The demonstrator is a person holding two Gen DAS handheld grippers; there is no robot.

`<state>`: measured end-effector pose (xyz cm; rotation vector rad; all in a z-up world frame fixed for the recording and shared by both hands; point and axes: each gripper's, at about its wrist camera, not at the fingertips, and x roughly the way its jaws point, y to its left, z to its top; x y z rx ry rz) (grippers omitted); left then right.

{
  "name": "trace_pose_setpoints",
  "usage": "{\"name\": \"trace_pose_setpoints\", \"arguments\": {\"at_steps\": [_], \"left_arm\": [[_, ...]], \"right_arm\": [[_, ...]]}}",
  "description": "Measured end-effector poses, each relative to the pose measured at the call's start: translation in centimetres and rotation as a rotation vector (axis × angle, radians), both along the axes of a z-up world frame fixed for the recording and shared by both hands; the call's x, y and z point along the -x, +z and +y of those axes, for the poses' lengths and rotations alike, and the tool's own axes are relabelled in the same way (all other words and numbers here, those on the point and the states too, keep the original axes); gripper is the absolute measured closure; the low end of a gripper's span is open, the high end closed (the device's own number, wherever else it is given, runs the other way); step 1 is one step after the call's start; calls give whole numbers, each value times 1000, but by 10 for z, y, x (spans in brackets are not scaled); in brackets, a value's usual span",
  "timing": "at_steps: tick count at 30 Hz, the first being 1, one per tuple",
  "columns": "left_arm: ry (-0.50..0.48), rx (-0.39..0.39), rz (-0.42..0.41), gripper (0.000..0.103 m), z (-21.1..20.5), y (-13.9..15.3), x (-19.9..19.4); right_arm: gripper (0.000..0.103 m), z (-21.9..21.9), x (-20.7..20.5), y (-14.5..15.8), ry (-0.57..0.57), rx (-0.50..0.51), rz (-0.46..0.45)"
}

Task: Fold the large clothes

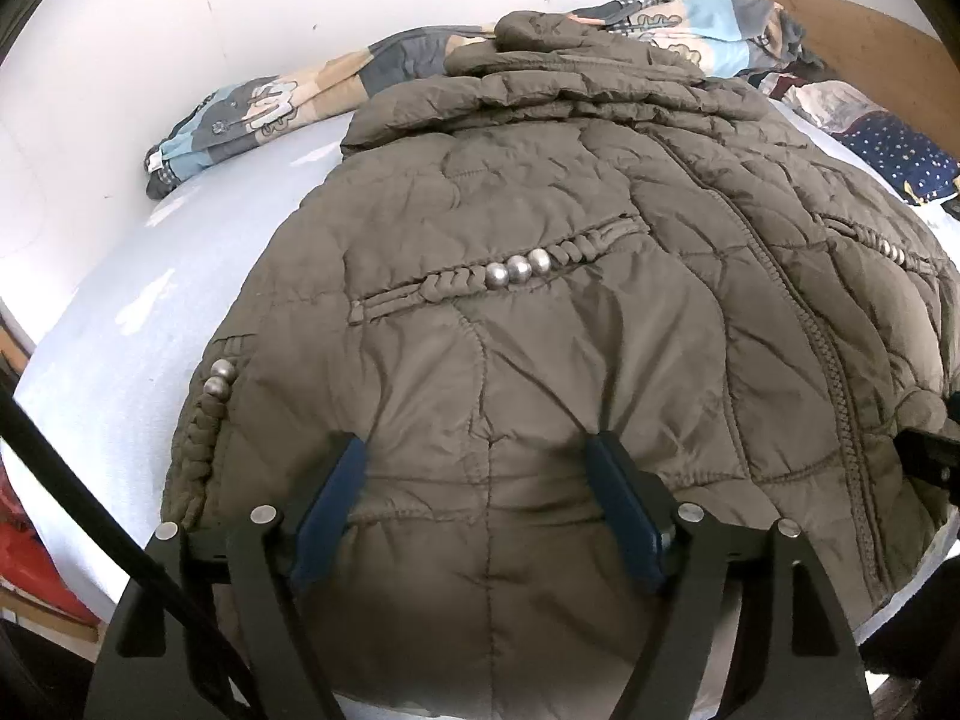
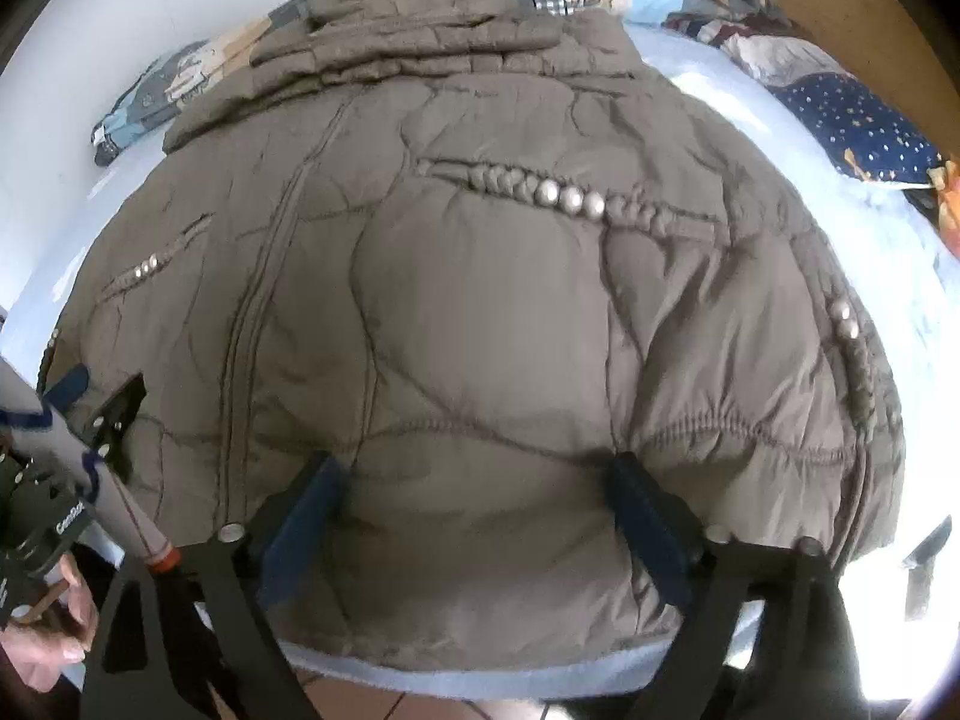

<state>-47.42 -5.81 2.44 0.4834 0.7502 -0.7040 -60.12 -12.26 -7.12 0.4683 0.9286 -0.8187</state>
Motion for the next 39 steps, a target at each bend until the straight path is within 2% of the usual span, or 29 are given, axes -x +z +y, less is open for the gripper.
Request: {"name": "trace_pose_setpoints", "arguments": {"at_steps": [6,10,12,15,19,23,26,28,30,33,37,39], "left_arm": [[-20,0,4,24,1,1,-1],[-27,1,-17,23,4,1,4],[-30,-7,-18,23,5,3,6],[-36,-19,36,23,6,8,1],[-29,10,137,23,13,16,-10],[26,63,195,23,30,31,-24],[92,107,233,23,48,43,-42],[152,147,260,23,66,48,-58],[221,167,286,23,82,47,-73],[342,190,359,23,107,34,-94],[435,256,530,23,131,9,-113],[449,297,600,23,137,1,-114]], "right_arm": [[4,4,2,-1,-10,17,-5],[4,4,11,8,-12,-5,-74],[4,7,17,15,-14,17,-104],[4,5,41,29,-53,61,-165],[4,-21,99,48,-214,33,-323],[4,-49,167,56,-437,2,-466],[4,-66,196,50,-555,-45,-531],[9,-77,204,40,-585,-110,-559],[25,-83,203,28,-591,-180,-575],[26,-87,201,13,-612,-242,-544],[26,-93,204,-4,-634,-335,-604],[36,-92,195,-4,-595,-332,-591]]}}
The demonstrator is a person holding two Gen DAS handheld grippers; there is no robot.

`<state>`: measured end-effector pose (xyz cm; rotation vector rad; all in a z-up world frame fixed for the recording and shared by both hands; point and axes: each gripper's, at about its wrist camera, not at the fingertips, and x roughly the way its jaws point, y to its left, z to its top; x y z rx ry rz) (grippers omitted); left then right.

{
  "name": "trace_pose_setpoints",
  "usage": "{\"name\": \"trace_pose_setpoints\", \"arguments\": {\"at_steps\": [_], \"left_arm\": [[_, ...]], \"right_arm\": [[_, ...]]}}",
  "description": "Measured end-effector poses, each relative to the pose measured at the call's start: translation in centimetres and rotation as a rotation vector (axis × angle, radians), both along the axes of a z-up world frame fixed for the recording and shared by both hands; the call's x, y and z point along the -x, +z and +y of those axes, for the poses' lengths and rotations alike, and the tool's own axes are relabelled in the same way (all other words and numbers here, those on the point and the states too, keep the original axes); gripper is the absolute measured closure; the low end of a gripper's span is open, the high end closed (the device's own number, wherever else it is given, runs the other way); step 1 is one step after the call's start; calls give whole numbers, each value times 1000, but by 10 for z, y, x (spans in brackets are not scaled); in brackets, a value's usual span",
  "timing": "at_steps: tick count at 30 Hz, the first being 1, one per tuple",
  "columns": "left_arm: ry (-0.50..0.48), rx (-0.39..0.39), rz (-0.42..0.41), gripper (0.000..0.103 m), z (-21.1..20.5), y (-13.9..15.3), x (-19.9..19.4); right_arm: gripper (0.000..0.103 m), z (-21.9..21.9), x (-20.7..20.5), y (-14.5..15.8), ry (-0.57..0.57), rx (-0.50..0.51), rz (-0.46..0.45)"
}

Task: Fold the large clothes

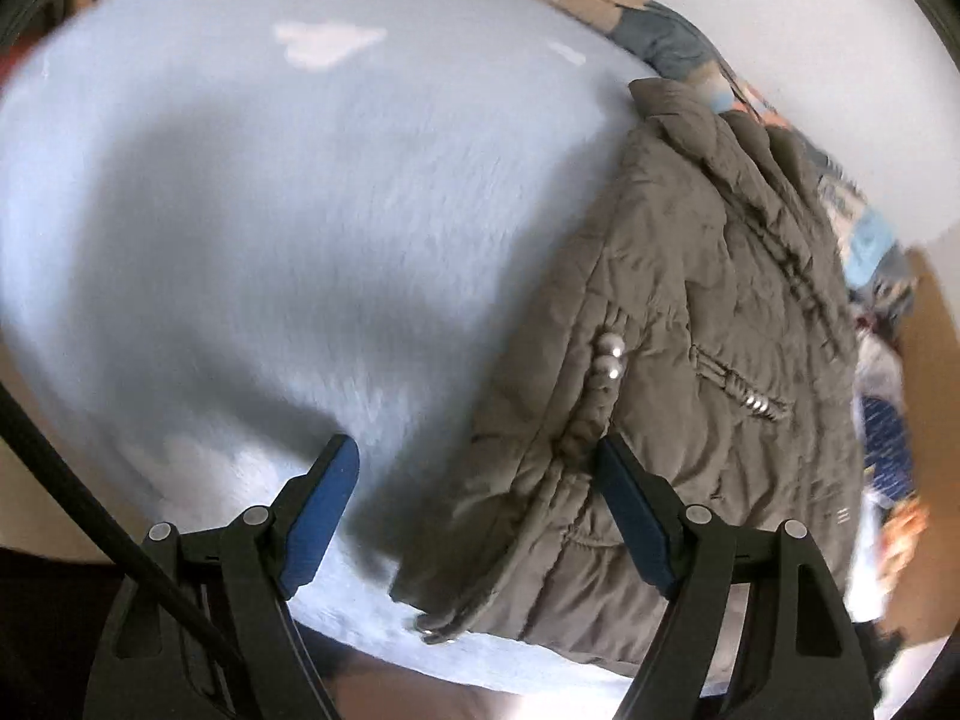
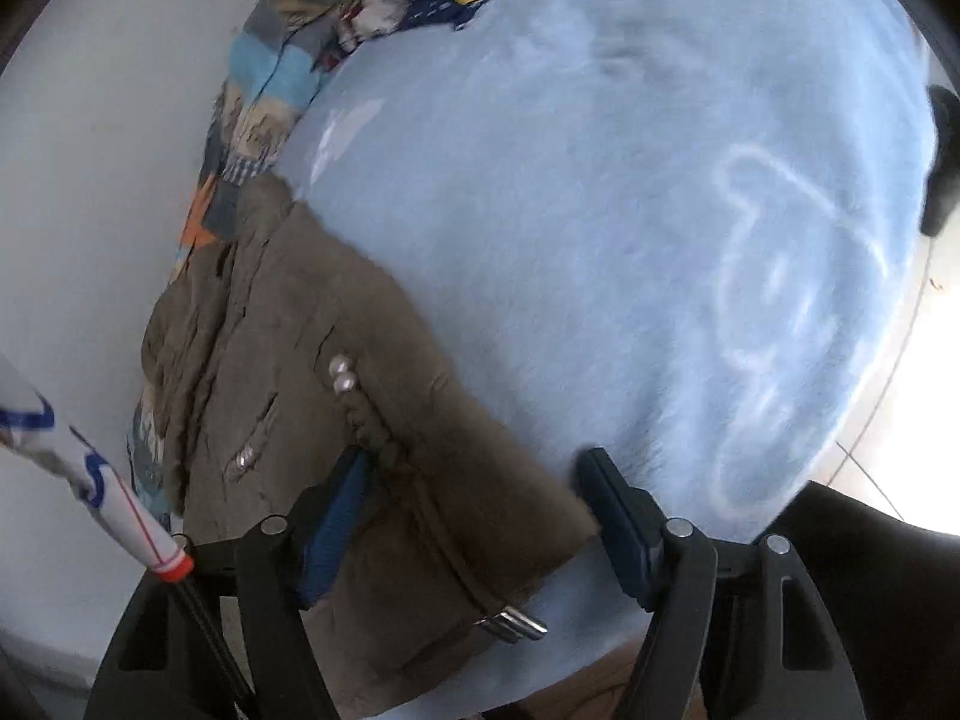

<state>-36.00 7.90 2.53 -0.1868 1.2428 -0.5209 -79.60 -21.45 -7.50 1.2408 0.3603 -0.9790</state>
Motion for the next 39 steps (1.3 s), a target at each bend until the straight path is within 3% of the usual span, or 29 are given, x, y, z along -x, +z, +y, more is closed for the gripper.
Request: {"name": "trace_pose_setpoints", "arguments": {"at_steps": [1,2,3,6,8,11,13,15,17,19,27,31,34,37,39], "left_arm": [[0,6,4,23,1,-1,1],[-10,9,-3,26,0,1,4],[-22,17,-9,34,0,2,7],[-61,18,-47,48,-5,9,16],[-56,2,-74,49,-4,13,21],[-26,1,-80,49,2,14,16],[-18,12,-55,46,4,11,13],[-6,12,-29,37,7,5,10],[2,50,31,37,10,-4,7],[11,86,85,36,13,-12,5],[-60,122,124,36,6,-20,28],[-79,151,120,36,1,-18,33],[-105,175,46,41,-4,-4,38],[-125,144,-42,42,-12,6,44],[-136,103,-77,42,-18,5,46]], "right_arm": [[37,1,-5,1,22,8,9],[45,3,-9,1,34,15,11],[57,6,-13,3,50,27,9],[69,15,-19,19,75,108,18],[69,18,-23,30,86,170,41],[69,17,-29,28,96,164,84],[68,12,-27,19,83,124,79],[64,8,-24,13,70,94,64],[56,5,-24,11,58,84,72],[55,5,-24,9,55,78,72],[44,2,-16,-3,32,19,14],[42,5,-27,-3,88,12,-39],[42,12,-43,6,171,54,-65],[42,21,-53,24,205,142,-41],[44,22,-58,25,208,148,-14]]}}
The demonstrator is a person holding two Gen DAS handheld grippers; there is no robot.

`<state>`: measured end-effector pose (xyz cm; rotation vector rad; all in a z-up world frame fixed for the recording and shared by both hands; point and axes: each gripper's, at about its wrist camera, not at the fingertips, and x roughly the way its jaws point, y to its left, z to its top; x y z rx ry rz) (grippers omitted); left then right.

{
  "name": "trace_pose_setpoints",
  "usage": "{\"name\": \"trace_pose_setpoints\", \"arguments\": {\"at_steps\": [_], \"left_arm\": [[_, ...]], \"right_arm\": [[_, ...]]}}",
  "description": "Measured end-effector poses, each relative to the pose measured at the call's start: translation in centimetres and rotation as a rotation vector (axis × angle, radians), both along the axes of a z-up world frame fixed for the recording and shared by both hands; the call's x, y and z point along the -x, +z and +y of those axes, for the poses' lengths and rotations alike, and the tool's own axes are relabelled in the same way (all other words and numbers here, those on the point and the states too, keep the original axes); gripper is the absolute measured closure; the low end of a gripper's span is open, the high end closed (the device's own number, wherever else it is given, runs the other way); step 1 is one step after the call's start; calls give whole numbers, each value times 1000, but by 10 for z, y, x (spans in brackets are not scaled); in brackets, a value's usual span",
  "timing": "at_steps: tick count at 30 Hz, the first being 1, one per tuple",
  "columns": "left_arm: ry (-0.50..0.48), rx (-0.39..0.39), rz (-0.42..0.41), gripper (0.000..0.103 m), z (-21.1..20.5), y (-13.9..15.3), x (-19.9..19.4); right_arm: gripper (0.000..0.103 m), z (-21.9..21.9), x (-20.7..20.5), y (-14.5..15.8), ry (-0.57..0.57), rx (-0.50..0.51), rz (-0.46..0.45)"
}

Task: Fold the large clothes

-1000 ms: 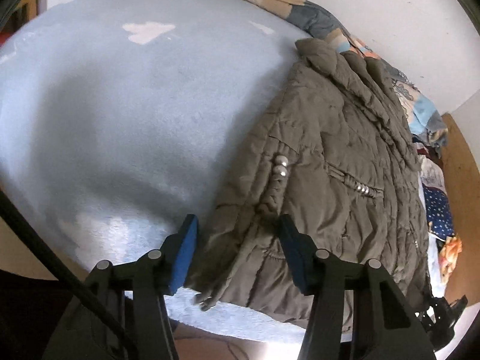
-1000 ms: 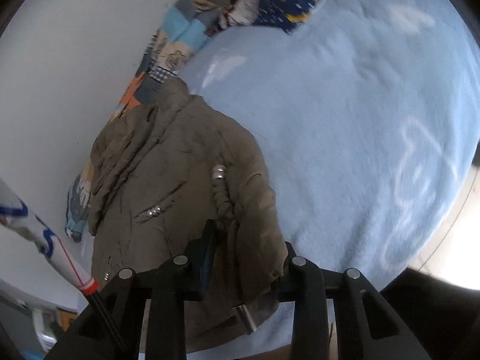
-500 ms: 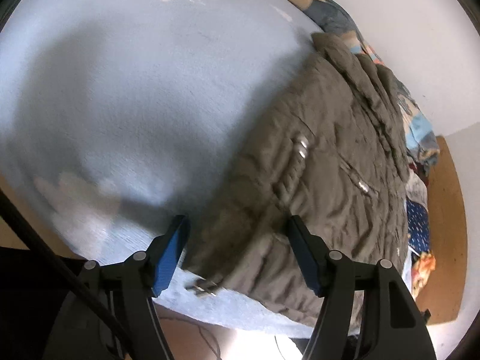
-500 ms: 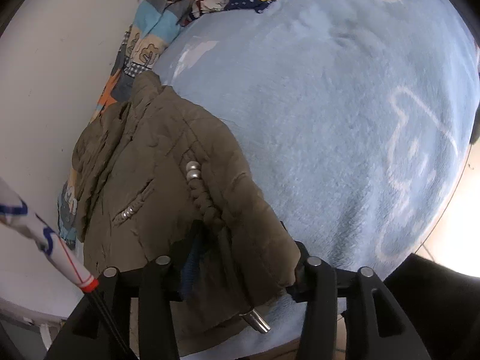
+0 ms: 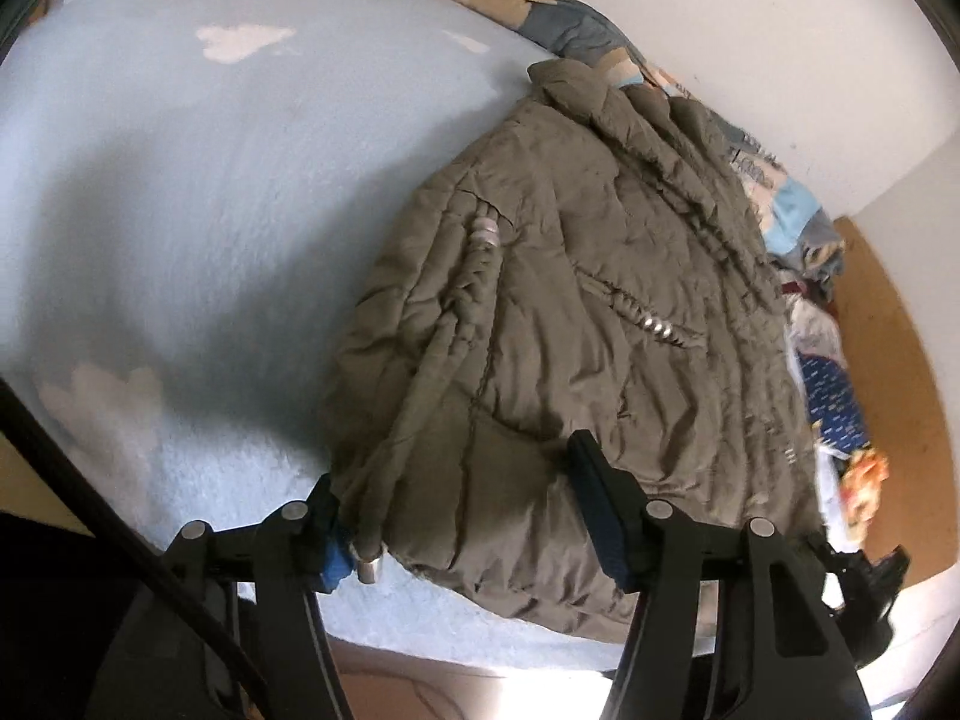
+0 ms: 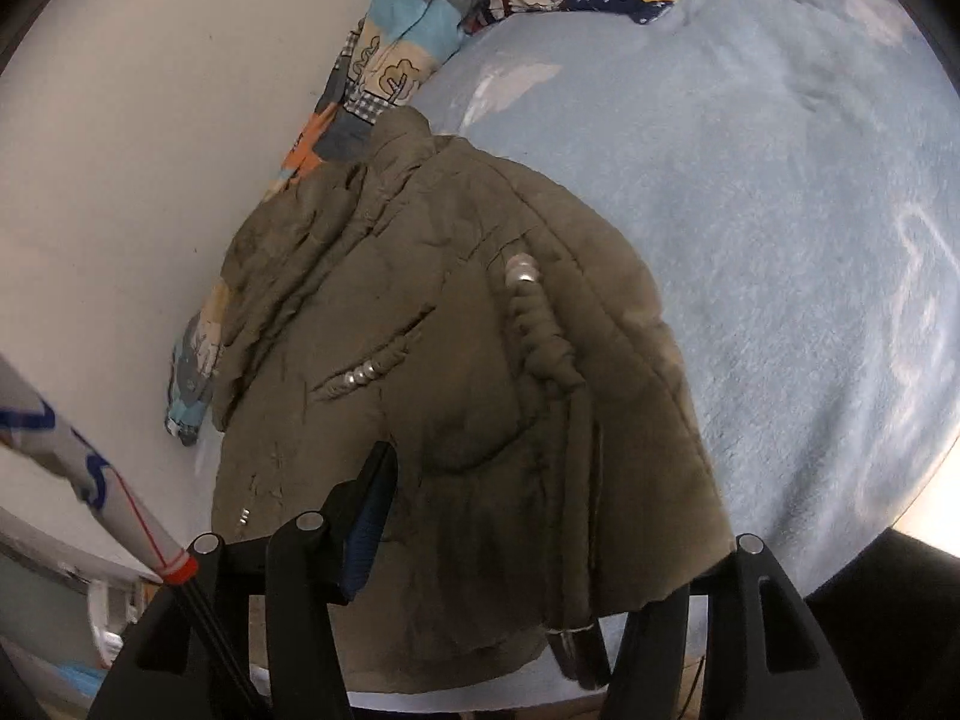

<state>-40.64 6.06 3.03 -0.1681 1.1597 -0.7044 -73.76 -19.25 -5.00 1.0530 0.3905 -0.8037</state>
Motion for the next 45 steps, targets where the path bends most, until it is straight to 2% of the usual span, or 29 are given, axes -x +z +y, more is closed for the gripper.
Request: {"name": "trace_pose_setpoints", "arguments": {"at_steps": [2,3,5,9,15,23,25,27,28,29,32,36,40,42,45], "left_arm": [[6,-35,-14,42,-7,-4,0],[8,-49,-14,42,-9,-6,-1],[9,-67,-29,42,-11,-7,-2],[-12,-131,-94,41,-16,-7,4],[-30,-184,-155,38,-17,-7,9],[-49,-231,-199,33,-28,-7,11],[-82,-240,-231,44,-33,-4,14],[-108,-250,-286,59,-37,3,21],[-119,-252,-308,64,-39,5,24],[-136,-245,-335,73,-41,9,28],[-150,-253,-373,75,-45,13,33],[-135,-258,-347,72,-45,5,28],[-119,-261,-358,69,-50,1,28],[-109,-257,-359,65,-49,-1,28],[-109,-257,-343,63,-48,-3,25]], "right_arm": [[49,-5,-4,-13,-22,-56,73],[50,-7,-4,-18,-28,-82,73],[50,-10,1,-22,-49,-119,25],[49,-8,1,-23,-61,-112,8],[48,-5,15,-30,-106,-127,-78],[48,-7,21,-36,-136,-167,-135],[48,-10,19,-35,-129,-177,-135],[64,-11,14,-30,-109,-158,-94],[69,-10,12,-26,-93,-135,-84],[74,-9,8,-21,-80,-112,-74],[77,0,-4,0,-48,4,13],[77,-2,-10,-5,-41,5,57],[74,-7,-13,-9,-40,-7,88],[64,-10,-16,-12,-49,-23,105],[60,-18,-11,-22,-70,-73,86]]}}
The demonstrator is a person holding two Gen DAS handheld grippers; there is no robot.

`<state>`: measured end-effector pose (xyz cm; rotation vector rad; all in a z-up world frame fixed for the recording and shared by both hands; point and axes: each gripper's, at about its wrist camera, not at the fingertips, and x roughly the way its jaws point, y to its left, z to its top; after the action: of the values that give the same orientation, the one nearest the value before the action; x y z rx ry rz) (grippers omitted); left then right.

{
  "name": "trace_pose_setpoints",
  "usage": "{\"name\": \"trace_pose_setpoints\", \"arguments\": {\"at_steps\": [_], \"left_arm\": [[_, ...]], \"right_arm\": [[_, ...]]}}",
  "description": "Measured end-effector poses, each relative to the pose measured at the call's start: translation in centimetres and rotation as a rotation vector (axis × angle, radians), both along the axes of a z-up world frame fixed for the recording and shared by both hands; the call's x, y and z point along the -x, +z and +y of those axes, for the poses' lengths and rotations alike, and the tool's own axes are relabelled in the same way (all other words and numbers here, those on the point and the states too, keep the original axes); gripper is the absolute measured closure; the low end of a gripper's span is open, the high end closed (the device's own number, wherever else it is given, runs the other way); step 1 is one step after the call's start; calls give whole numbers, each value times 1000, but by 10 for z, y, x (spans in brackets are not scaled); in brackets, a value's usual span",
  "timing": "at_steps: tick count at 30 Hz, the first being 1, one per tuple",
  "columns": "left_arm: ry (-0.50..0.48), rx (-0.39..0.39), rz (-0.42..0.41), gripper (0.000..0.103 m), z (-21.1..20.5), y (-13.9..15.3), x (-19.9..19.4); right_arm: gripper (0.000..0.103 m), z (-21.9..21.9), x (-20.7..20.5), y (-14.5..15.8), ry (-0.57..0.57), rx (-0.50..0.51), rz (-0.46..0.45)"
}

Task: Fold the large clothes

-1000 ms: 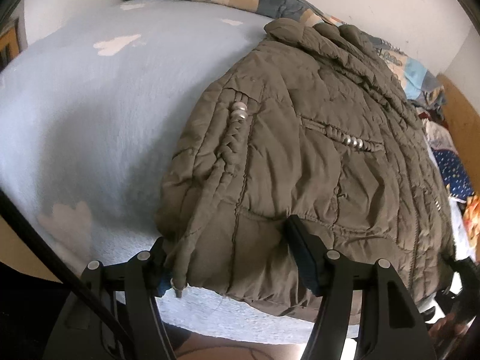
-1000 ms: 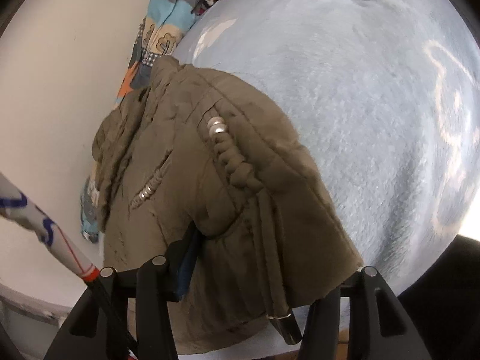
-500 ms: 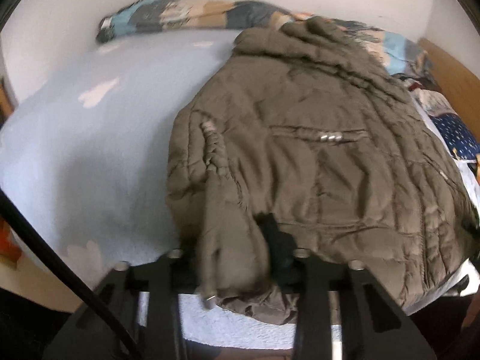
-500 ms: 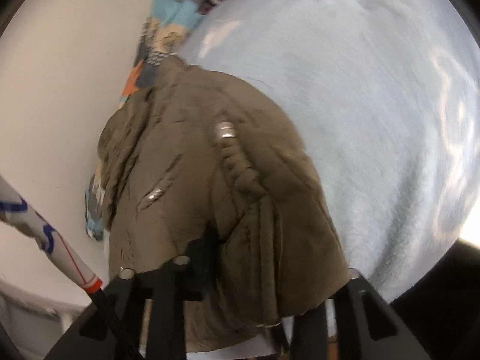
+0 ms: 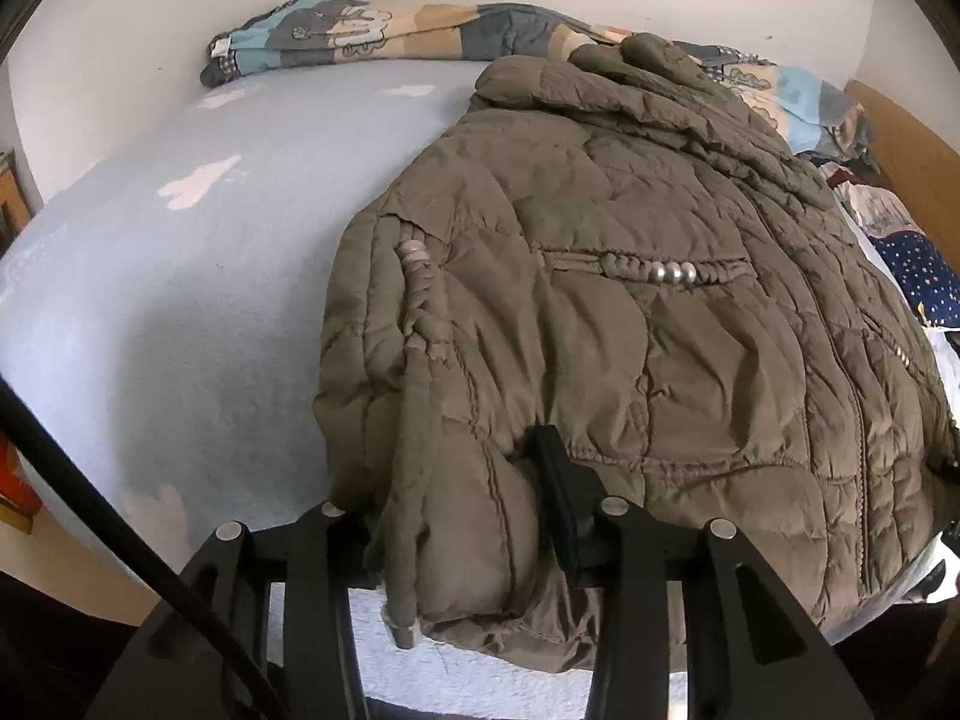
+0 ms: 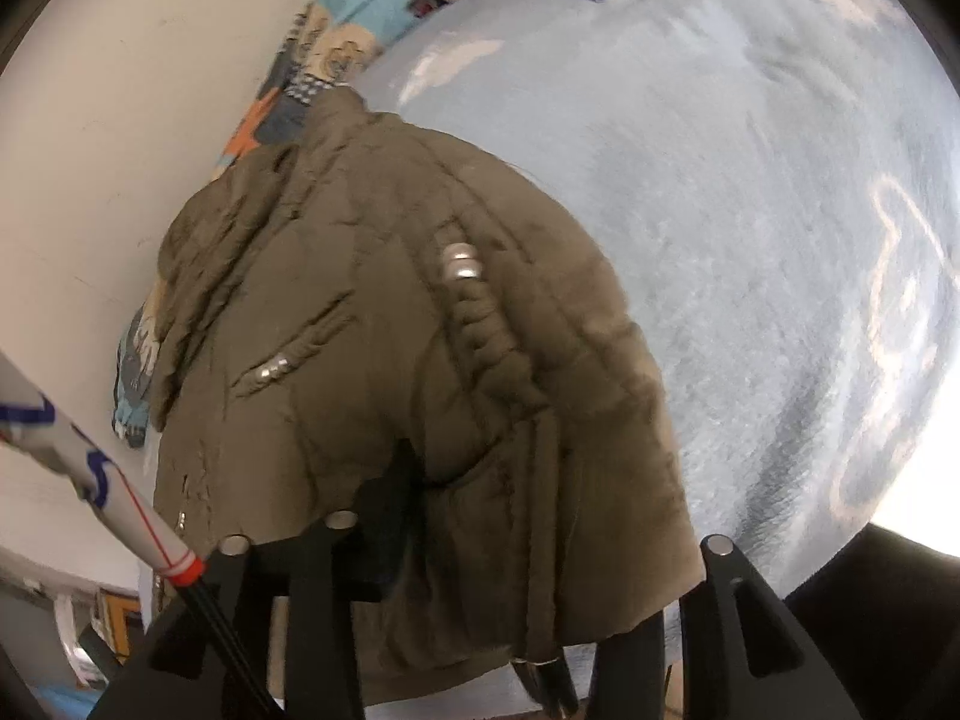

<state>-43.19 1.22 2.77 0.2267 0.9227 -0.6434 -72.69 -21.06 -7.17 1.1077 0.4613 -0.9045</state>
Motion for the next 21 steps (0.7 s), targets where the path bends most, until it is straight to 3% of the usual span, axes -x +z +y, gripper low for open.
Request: {"name": "trace_pose_setpoints", "arguments": {"at_steps": [4,5,9,15,21], "left_arm": [[-8,-29,-11,60,-3,0,0],[-14,-32,-13,60,-3,1,0],[-41,-18,-34,74,-3,8,3],[-62,4,-108,78,-1,22,14],[-62,28,-163,78,3,36,20]], "right_arm": [[61,-1,0,-1,-2,-4,-6],[67,1,0,0,8,9,-1],[79,8,-7,11,26,62,6],[82,20,-10,31,40,167,33],[83,33,-6,55,64,273,-3]]}}
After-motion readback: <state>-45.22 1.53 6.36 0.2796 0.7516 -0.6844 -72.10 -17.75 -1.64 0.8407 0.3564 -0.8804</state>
